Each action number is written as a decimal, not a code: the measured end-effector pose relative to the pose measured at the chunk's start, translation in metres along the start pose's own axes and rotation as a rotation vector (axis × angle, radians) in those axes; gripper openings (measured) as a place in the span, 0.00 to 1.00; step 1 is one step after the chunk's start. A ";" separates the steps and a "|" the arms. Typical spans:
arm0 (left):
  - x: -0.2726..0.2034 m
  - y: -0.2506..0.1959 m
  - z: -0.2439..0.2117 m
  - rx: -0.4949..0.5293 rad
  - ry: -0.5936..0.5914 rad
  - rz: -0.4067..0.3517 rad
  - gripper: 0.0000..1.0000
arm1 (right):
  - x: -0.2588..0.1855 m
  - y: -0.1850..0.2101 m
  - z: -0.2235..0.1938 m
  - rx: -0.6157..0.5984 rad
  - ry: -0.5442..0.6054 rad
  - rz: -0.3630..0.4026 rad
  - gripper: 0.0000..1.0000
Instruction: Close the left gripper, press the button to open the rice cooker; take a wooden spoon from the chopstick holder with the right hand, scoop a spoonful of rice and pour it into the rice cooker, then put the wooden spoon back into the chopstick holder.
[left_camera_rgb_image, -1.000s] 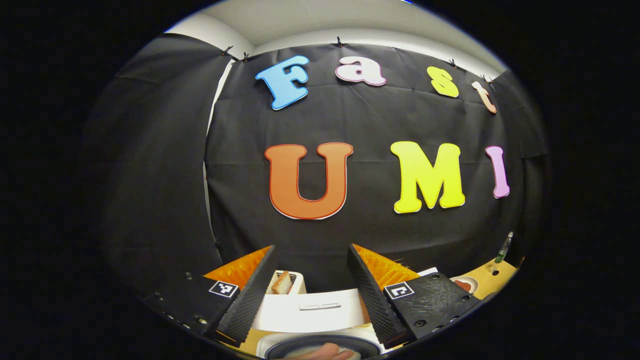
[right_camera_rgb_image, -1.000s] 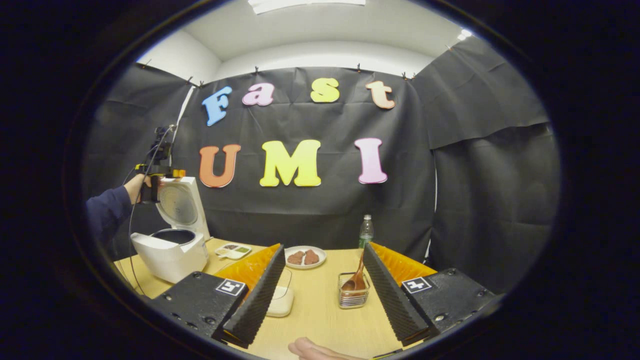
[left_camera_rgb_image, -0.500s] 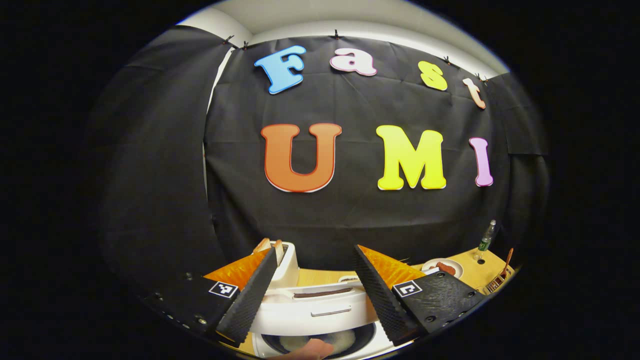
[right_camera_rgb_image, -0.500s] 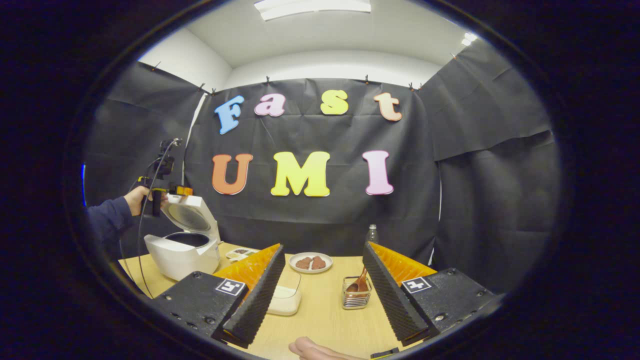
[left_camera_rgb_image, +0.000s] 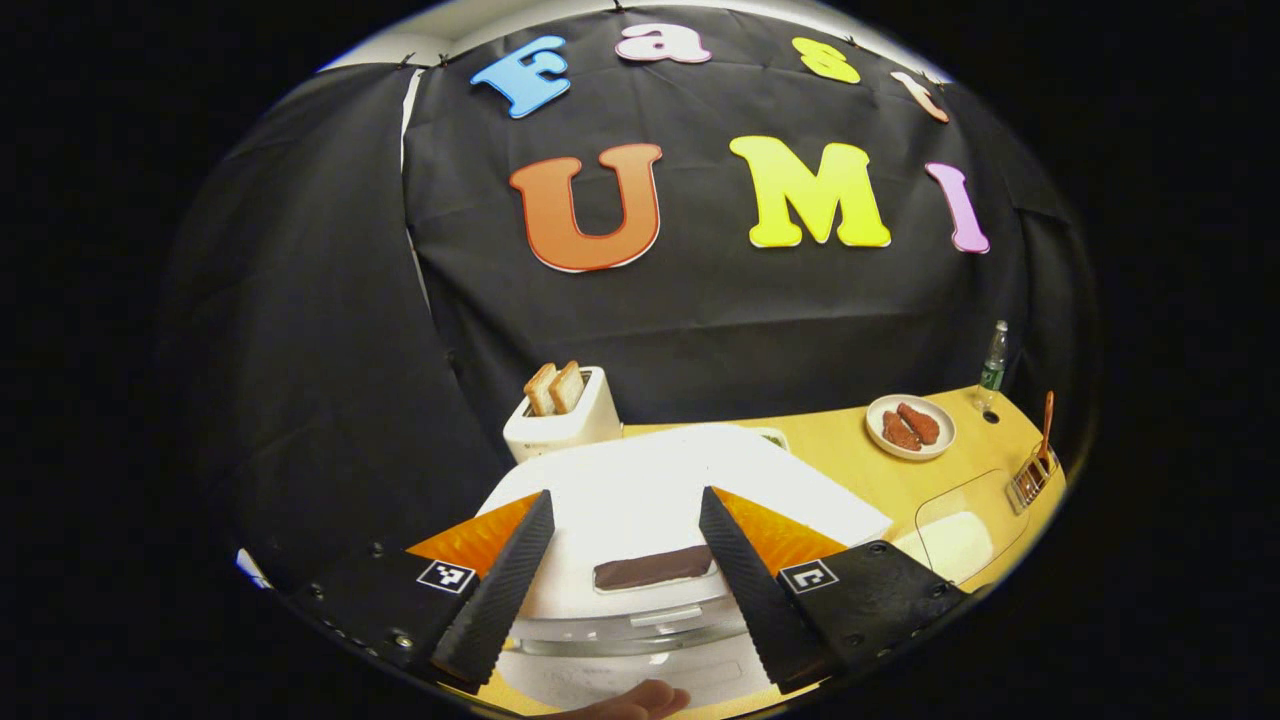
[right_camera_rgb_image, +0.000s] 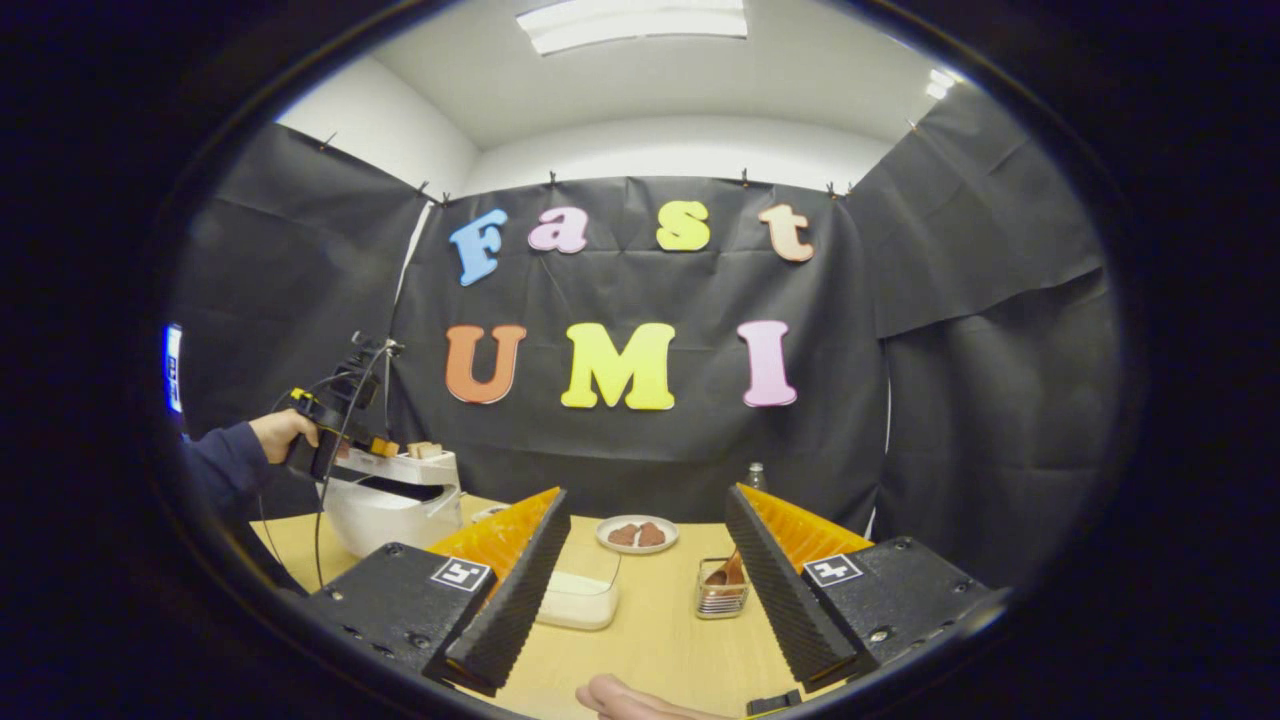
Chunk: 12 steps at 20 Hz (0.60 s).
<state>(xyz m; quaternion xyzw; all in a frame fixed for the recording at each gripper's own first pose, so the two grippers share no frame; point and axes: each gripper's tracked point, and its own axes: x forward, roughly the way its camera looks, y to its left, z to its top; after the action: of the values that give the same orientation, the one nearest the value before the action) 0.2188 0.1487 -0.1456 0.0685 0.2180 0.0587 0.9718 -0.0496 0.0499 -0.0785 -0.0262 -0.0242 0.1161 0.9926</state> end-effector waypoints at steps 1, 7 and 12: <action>-0.001 -0.002 -0.008 -0.011 0.025 0.010 0.95 | -0.004 0.000 0.001 0.000 -0.016 -0.002 1.00; -0.001 -0.010 -0.046 -0.154 0.131 -0.014 0.95 | -0.003 0.010 -0.025 0.006 -0.029 0.034 1.00; 0.003 -0.013 -0.053 -0.151 0.154 -0.043 0.96 | 0.006 0.008 -0.034 0.012 -0.021 0.045 0.94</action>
<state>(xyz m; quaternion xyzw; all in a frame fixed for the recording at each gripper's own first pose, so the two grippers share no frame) 0.1997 0.1416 -0.1962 -0.0141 0.2882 0.0592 0.9556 -0.0442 0.0572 -0.1127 -0.0197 -0.0334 0.1389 0.9895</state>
